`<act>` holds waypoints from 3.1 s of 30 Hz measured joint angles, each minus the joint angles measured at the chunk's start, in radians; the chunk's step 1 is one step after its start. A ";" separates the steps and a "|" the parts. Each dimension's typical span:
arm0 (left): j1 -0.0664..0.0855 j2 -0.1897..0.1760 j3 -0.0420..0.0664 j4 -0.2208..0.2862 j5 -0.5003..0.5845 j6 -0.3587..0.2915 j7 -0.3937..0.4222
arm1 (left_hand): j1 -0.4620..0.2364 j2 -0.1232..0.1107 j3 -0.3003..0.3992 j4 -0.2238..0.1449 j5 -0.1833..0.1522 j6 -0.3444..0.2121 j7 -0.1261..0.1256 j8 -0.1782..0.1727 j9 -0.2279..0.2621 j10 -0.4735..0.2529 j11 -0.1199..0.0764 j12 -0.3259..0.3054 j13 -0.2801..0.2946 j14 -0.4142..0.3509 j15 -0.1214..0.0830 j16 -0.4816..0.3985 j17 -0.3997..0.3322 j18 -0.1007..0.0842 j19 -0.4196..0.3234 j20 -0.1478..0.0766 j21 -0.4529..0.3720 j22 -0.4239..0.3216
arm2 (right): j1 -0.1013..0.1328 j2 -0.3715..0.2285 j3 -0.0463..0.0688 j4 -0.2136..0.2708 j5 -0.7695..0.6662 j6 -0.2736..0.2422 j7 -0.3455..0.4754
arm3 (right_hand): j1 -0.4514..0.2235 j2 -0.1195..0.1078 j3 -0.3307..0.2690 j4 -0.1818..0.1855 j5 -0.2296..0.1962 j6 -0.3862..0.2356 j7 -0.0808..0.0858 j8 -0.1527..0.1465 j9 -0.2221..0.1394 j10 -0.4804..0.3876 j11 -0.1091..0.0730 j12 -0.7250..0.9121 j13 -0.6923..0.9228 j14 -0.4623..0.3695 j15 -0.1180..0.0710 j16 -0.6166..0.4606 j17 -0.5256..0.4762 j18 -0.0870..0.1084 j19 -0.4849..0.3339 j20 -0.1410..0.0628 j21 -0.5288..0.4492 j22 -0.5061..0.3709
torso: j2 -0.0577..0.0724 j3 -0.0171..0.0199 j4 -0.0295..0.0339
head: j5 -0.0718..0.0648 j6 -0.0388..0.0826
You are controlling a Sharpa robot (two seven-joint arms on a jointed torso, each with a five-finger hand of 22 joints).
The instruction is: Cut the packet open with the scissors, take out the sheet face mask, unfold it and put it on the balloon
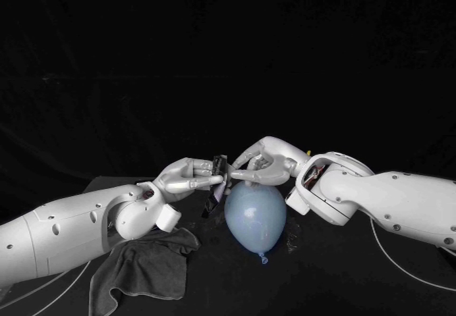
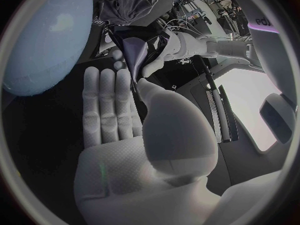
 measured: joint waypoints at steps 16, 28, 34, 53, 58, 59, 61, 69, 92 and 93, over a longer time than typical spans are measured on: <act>-0.001 -0.001 -0.001 0.009 -0.001 -0.002 -0.003 | -0.002 0.002 0.000 0.000 0.000 0.001 -0.001 0.003 0.002 0.000 0.000 0.000 0.000 0.000 0.000 0.000 0.000 -0.001 0.000 0.000 0.000 -0.001 | -0.001 0.039 0.000 -0.039 0.006 -0.011 -0.005 | 0.053 0.044 0.036 -0.031 0.000 0.044 -0.026 0.044 0.022 -0.001 -0.019 0.071 0.083 0.015 -0.015 0.030 0.003 -0.001 -0.013 -0.006 0.069 0.066 | 0.000 -0.0006 0.0001 | 0.001 -0.002; -0.003 0.000 -0.002 0.012 -0.001 -0.005 -0.007 | -0.004 0.004 -0.003 -0.003 0.000 0.002 -0.002 0.003 0.001 0.000 0.000 0.000 0.000 0.000 0.000 0.000 0.000 0.000 0.004 -0.004 0.000 -0.003 | -0.001 0.050 0.002 -0.044 0.004 -0.026 -0.013 | 0.059 0.049 0.114 -0.112 -0.012 0.053 -0.057 0.141 0.076 0.052 -0.060 0.183 0.227 0.179 -0.076 0.600 0.444 0.002 0.006 -0.063 0.273 0.249 | 0.000 -0.0003 -0.0002 | 0.000 0.000; -0.003 0.002 -0.002 0.015 -0.001 -0.012 -0.008 | -0.019 0.005 -0.013 -0.001 0.000 -0.002 0.002 -0.004 0.002 0.000 0.000 0.000 0.000 -0.011 0.007 -0.013 -0.001 0.002 -0.023 0.011 -0.031 -0.019 | -0.001 0.050 0.002 -0.041 0.020 -0.035 -0.017 | 0.034 0.045 0.151 -0.140 -0.008 0.054 -0.065 0.174 0.076 0.085 -0.062 0.332 0.370 0.210 -0.083 0.720 0.565 0.001 0.041 -0.071 0.396 0.343 | 0.000 -0.0004 -0.0002 | 0.000 0.000; -0.001 0.005 -0.001 0.024 -0.035 -0.074 -0.029 | 0.012 -0.054 -0.647 0.224 0.000 -0.405 -0.063 -0.133 -0.082 -0.308 0.086 0.000 0.000 -0.449 0.103 -0.052 -0.050 -0.094 -0.617 0.060 -0.255 -0.053 | -0.005 0.024 0.000 -0.015 0.113 -0.089 -0.034 | -0.011 0.043 0.211 -0.181 -0.008 0.043 -0.076 0.209 0.076 0.106 -0.073 0.498 0.548 0.231 -0.091 0.831 0.684 -0.017 0.070 -0.078 0.527 0.458 | -0.001 0.0001 -0.0004 | 0.001 0.003; -0.001 0.002 -0.001 0.024 -0.043 -0.089 -0.038 | 0.009 -0.083 -0.686 0.228 0.006 -0.445 -0.070 -0.139 -0.093 -0.375 0.095 0.000 -0.002 -0.510 0.113 -0.052 -0.054 -0.094 -0.656 0.062 -0.255 -0.055 | -0.005 0.019 0.000 -0.015 0.115 -0.102 -0.043 | -0.014 0.041 0.214 -0.184 -0.008 0.043 -0.076 0.220 0.076 0.109 -0.076 0.509 0.557 0.235 -0.088 0.839 0.691 -0.017 0.070 -0.078 0.536 0.465 | -0.001 0.0000 -0.0008 | -0.001 0.003; -0.001 0.001 -0.001 0.025 -0.045 -0.092 -0.041 | 0.012 -0.088 -0.692 0.228 0.006 -0.446 -0.068 -0.139 -0.093 -0.389 0.095 0.000 -0.002 -0.522 0.113 -0.052 -0.055 -0.094 -0.661 0.061 -0.255 -0.055 | -0.005 0.018 0.000 -0.016 0.115 -0.105 -0.046 | -0.014 0.041 0.214 -0.184 -0.008 0.043 -0.076 0.220 0.076 0.110 -0.077 0.509 0.558 0.237 -0.089 0.839 0.692 -0.017 0.070 -0.078 0.536 0.465 | -0.001 0.0001 -0.0008 | -0.002 0.003; -0.001 -0.001 -0.001 0.025 -0.048 -0.095 -0.044 | 0.010 -0.093 -0.694 0.228 0.006 -0.451 -0.068 -0.139 -0.094 -0.401 0.096 0.000 -0.003 -0.540 0.114 -0.052 -0.057 -0.094 -0.667 0.062 -0.255 -0.055 | -0.005 0.015 0.000 -0.017 0.114 -0.110 -0.049 | -0.016 0.040 0.214 -0.184 -0.008 0.043 -0.076 0.220 0.076 0.110 -0.077 0.509 0.559 0.238 -0.091 0.839 0.692 -0.018 0.070 -0.078 0.536 0.465 | -0.001 0.0000 -0.0008 | -0.002 0.002; -0.001 -0.013 -0.001 0.025 -0.061 -0.109 -0.055 | 0.008 -0.105 -0.707 0.226 0.010 -0.463 -0.069 -0.139 -0.096 -0.429 0.100 0.000 -0.003 -0.584 0.119 -0.052 -0.061 -0.094 -0.676 0.064 -0.255 -0.055 | -0.005 0.011 0.000 -0.026 0.109 -0.130 -0.064 | -0.020 0.036 0.221 -0.191 -0.008 0.041 -0.077 0.228 0.076 0.112 -0.079 0.524 0.573 0.238 -0.091 0.849 0.702 -0.023 0.073 -0.081 0.548 0.473 | -0.001 0.0000 -0.0003 | -0.003 0.004; -0.014 -0.116 -0.014 0.068 -0.295 -0.195 -0.044 | 0.092 -0.110 -0.704 0.228 0.006 -0.403 -0.064 -0.117 -0.071 -0.455 0.004 0.018 -0.001 -0.675 0.078 -0.042 -0.064 -0.094 -0.708 0.055 -0.259 -0.056 | -0.005 0.023 0.000 -0.063 0.075 -0.170 -0.095 | -0.031 0.035 0.228 -0.198 -0.010 0.030 -0.078 0.250 0.076 0.111 -0.078 0.544 0.593 0.245 -0.091 0.861 0.715 -0.026 0.077 -0.077 0.563 0.488 | -0.003 0.0001 0.0022 | -0.007 -0.002; -0.018 -0.118 -0.015 0.074 -0.331 -0.213 -0.039 | 0.094 -0.109 -0.704 0.228 0.006 -0.403 -0.064 -0.117 -0.071 -0.452 0.001 0.018 -0.001 -0.675 0.078 -0.041 -0.064 -0.094 -0.706 0.055 -0.259 -0.055 | -0.005 0.026 0.000 -0.066 0.074 -0.172 -0.097 | -0.031 0.035 0.229 -0.199 -0.012 0.030 -0.078 0.250 0.076 0.111 -0.078 0.544 0.593 0.245 -0.091 0.861 0.716 -0.028 0.077 -0.077 0.563 0.488 | -0.003 -0.0002 0.0022 | -0.007 -0.002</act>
